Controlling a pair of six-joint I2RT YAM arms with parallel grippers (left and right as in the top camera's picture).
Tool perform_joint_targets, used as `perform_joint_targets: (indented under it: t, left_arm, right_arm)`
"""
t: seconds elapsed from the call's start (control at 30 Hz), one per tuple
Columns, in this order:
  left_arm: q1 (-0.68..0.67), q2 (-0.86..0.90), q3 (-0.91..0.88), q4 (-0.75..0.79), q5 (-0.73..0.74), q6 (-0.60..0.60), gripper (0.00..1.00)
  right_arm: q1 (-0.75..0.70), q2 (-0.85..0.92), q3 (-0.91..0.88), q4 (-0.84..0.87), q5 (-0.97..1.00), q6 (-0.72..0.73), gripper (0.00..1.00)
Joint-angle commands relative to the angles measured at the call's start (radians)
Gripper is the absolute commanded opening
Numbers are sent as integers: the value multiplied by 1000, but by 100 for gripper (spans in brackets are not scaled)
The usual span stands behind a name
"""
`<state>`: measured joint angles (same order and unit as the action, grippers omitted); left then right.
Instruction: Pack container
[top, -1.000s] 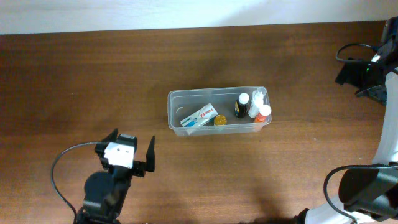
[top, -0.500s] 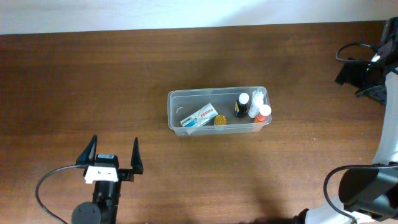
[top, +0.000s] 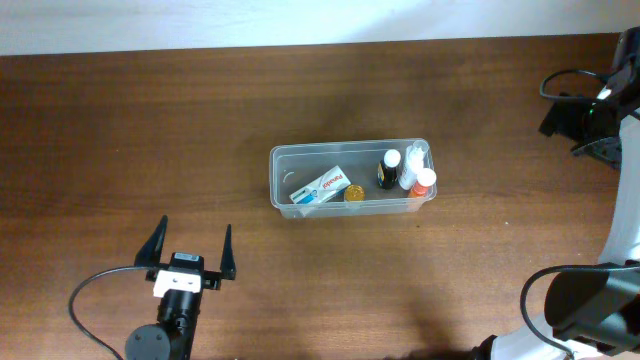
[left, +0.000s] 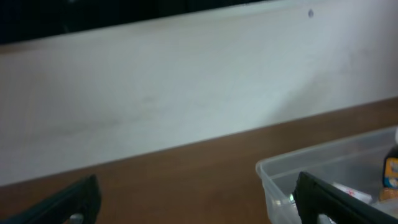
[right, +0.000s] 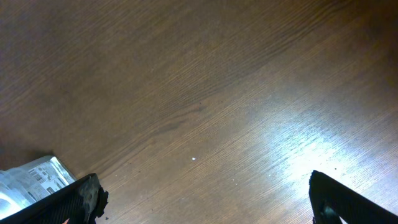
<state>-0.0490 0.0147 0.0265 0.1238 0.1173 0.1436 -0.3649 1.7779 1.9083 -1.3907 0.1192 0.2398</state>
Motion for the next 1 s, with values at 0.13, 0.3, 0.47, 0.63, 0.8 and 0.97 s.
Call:
perform_joint_targets:
  t: [0.13, 0.3, 0.47, 0.63, 0.8, 0.97]
  left_arm:
    - [6, -10, -18, -40, 17, 35, 99]
    - [6, -10, -18, -193, 10, 34, 99]
    - [12, -10, -18, -192, 7, 34, 99]
    - [12, -10, -18, -192, 7, 34, 100]
    - [12, -10, -18, -192, 7, 34, 99]
    - [12, -10, -18, -192, 7, 34, 99]
  right_arm:
    - [-2, -2, -4, 0, 9, 13, 98]
    - [-2, -2, -4, 0, 9, 13, 98]
    - [-2, -2, -4, 0, 9, 13, 98]
    - [-2, -2, -4, 0, 9, 13, 98]
    - [-2, -2, -4, 0, 9, 13, 98]
    - [-2, -2, -4, 0, 9, 13, 98]
